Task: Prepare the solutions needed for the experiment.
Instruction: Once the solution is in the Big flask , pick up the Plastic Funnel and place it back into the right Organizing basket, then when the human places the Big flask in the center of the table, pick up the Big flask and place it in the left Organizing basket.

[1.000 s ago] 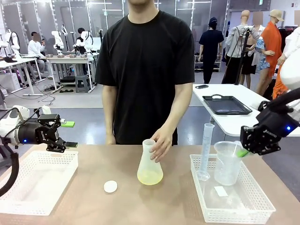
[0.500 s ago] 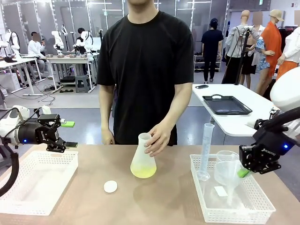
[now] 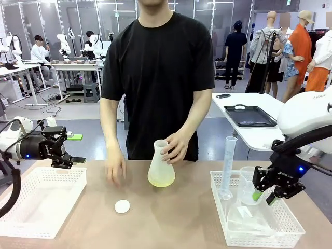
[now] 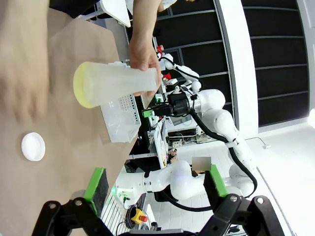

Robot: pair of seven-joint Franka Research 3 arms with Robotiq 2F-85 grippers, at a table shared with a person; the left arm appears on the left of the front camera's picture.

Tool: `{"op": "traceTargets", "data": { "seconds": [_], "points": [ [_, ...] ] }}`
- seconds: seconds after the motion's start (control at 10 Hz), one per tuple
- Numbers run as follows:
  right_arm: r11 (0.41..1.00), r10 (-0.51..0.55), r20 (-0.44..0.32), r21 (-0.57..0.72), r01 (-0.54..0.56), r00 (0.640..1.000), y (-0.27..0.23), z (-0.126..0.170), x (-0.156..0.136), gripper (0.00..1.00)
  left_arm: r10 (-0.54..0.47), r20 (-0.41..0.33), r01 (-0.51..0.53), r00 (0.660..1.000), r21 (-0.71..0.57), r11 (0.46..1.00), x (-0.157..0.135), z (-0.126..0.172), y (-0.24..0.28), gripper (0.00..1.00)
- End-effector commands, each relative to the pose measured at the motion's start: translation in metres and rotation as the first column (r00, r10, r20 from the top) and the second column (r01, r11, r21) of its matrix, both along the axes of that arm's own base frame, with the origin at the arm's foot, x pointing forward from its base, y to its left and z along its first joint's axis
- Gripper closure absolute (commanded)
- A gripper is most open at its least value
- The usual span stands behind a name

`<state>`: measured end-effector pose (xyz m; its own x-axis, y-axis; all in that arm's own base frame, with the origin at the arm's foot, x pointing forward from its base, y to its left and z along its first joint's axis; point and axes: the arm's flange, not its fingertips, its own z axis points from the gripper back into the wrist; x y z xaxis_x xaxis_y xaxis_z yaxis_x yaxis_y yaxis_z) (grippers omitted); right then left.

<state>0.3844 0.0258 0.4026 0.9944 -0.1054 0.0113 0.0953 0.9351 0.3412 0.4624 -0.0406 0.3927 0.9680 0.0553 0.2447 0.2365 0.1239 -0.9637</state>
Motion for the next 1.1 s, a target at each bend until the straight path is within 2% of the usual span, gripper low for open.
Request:
{"op": "traceTargets", "data": {
  "seconds": [0.0, 0.1, 1.0],
  "points": [
    [0.997, -0.045, 0.003, -0.055, 0.046, 0.999, 0.011, 0.0, 0.012, 0.38, 0.0, 0.009, 0.0, 1.0, 0.0, 1.0, 0.0, 0.0, 0.0, 0.0],
    [1.0, 0.0, 0.0, 0.0, 0.0, 1.0, 0.0, 0.0, 0.0, 0.38, 0.0, 0.009, 0.0, 1.0, 0.0, 1.0, 0.0, 0.0, 0.0, 0.0],
    [1.0, 0.0, 0.0, 0.0, 0.0, 1.0, 0.0, 0.0, 0.0, 0.38, 0.0, 0.009, 0.0, 1.0, 0.0, 1.0, 0.0, 0.0, 0.0, 0.0]
  ]
}}
